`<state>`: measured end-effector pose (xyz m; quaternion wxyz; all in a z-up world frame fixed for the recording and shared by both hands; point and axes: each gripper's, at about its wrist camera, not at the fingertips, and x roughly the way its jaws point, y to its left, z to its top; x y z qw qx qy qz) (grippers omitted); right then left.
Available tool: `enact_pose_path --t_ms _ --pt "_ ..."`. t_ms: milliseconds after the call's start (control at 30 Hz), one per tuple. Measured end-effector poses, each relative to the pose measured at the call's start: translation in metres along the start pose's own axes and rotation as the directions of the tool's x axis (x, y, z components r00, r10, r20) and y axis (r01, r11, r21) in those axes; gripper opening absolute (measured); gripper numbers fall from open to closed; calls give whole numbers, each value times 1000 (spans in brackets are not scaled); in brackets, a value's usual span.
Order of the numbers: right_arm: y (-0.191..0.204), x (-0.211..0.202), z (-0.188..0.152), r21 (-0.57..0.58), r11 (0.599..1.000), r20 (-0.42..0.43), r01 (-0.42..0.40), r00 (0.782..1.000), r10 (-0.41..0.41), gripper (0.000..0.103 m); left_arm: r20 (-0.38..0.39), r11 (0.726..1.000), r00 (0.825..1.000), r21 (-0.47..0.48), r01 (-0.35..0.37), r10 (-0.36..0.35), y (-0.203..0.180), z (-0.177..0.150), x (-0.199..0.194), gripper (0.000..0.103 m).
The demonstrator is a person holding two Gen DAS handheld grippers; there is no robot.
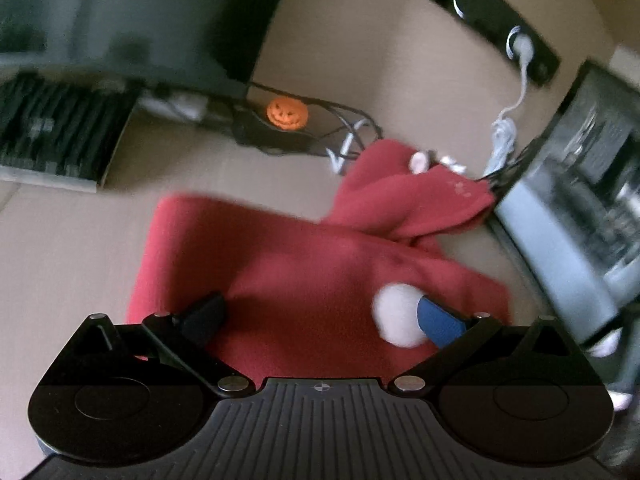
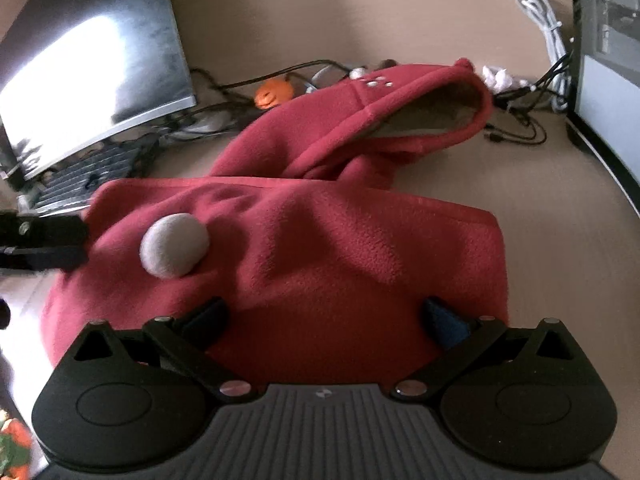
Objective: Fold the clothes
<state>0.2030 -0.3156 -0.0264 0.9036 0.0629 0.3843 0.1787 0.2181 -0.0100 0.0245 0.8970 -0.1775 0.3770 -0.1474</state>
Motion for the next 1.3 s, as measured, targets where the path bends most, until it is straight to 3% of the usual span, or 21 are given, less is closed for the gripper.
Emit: enact_pose_path --t_ms 100,233,300,333,433,567,633,700,800,900,1067,1133,1200,1300 --pt "-11 -27 10 31 998 85 48 995 -51 103 -53 991 993 -94 96 -101 0 -10 -21 103" --pt "-31 -37 25 80 979 168 188 965 -199 103 -121 963 965 -165 212 -233 -1 -24 -25 103" --pt "-41 -18 31 84 945 103 315 941 -322 103 -165 963 961 -191 188 -221 -2 -33 -12 103" --pt "-43 -5 30 58 918 56 393 917 -396 103 -170 965 963 -193 175 -209 -2 -35 -8 103" --pt "-45 16 20 -10 872 -12 489 872 -489 103 -168 971 967 -176 161 -190 -7 -38 -2 103" --pt "-37 7 3 -1 874 -5 486 874 -486 103 -173 971 965 -167 169 -198 -4 -35 2 103" --pt "-32 3 -7 0 878 -6 480 877 -480 103 -161 978 973 -156 140 -165 3 -23 7 103" --pt "-26 -3 -18 18 895 -16 445 895 -445 103 -148 983 980 -144 110 -131 10 -12 12 103" --pt "-13 -12 -36 58 942 -50 330 944 -327 103 -129 990 988 -128 65 -81 20 6 20 103" --pt "21 -14 -50 -9 979 -66 205 977 -205 103 -109 993 994 -113 18 -31 31 23 28 103" --pt "62 -32 -47 -167 986 -29 29 999 -35 103 -85 992 991 -53 -111 106 41 57 45 103" --pt "59 -48 -33 -166 986 24 -14 1000 19 103 -57 993 993 -64 -103 100 38 64 34 103" --pt "42 -60 -15 -118 993 88 -8 996 18 103 -26 996 997 -57 -73 72 33 65 19 103" --pt "15 -59 13 -78 992 158 104 983 -90 103 -31 999 1000 -34 -1 0 21 51 -2 103"
